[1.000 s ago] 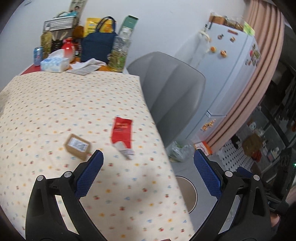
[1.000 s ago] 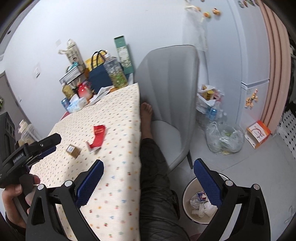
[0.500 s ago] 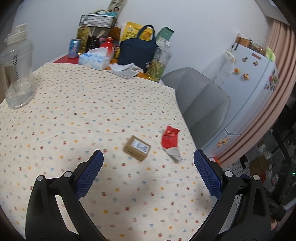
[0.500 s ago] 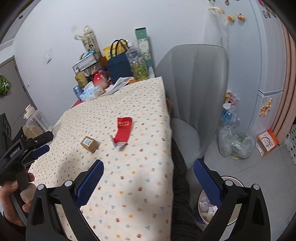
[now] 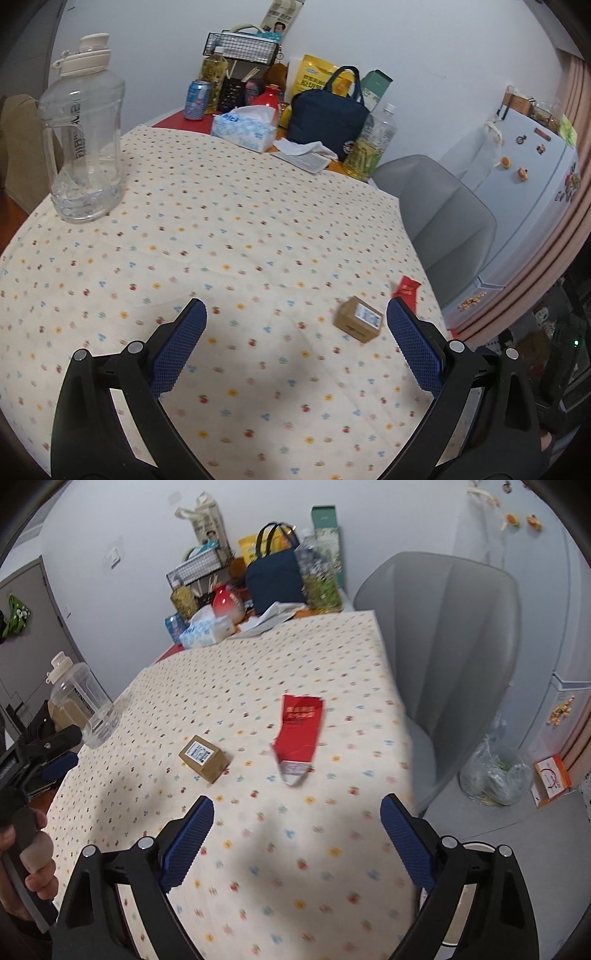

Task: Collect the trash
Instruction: 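Grasp the red packet with the right tool while the left tool grasps the brown cardboard box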

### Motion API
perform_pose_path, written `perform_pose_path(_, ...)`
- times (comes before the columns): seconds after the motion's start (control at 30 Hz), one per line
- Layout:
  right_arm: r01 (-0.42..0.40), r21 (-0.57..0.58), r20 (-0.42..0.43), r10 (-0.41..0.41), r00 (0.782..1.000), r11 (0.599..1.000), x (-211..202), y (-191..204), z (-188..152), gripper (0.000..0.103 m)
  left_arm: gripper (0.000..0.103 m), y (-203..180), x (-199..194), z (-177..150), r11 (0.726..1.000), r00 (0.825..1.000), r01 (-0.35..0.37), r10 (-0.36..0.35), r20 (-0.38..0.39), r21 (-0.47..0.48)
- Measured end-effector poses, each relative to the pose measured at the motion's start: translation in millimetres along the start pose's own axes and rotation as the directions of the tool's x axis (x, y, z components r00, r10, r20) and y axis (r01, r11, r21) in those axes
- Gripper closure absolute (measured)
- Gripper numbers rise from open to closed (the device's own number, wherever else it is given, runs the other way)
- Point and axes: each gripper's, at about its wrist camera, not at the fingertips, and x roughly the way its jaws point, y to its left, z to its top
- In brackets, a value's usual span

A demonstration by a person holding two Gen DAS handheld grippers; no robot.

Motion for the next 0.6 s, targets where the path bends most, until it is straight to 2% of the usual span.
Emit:
perform_pose_path(0.33, 0.006, -0.029, -0.053, -0.007, 0.999, 1.0, 54, 21, 16, 0.026, 0.006, 13, 19, 1, 0.999, 0.999, -0.033, 0.033, -0.039, -0.003)
perform_pose_path(0.4, 0.011, -0.036, -0.061, -0.013, 0.998, 0.999, 62, 21, 17, 0.035, 0.006, 12, 24, 1, 0.999, 0.998, -0.035, 0.036, -0.049, 0.001)
perform_pose_path(0.43, 0.008, -0.037, -0.064, -0.011, 0.998, 0.999, 65, 20, 17, 0.043, 0.006, 11, 27, 1, 0.999, 0.998, -0.036, 0.036, -0.053, 0.003)
perform_pose_path(0.5, -0.003, -0.04, -0.072, 0.0, 0.997, 0.999, 71, 19, 17, 0.068, 0.006, 9, 30, 1, 0.999, 0.998, -0.035, 0.035, -0.058, 0.007)
perform_pose_path(0.53, -0.015, -0.036, -0.086, 0.012, 0.996, 0.999, 74, 18, 18, 0.085, 0.006, 8, 32, 1, 0.999, 0.998, -0.034, 0.035, -0.06, 0.008)
perform_pose_path(0.57, -0.024, -0.036, -0.09, 0.021, 0.996, 0.999, 75, 17, 17, 0.093, 0.006, 4, 35, 1, 0.999, 0.997, -0.031, 0.032, -0.067, 0.015)
perform_pose_path(0.6, -0.03, -0.04, -0.086, 0.026, 0.996, 0.999, 73, 17, 16, 0.097, 0.006, 2, 36, 0, 0.999, 0.997, -0.029, 0.031, -0.071, 0.021)
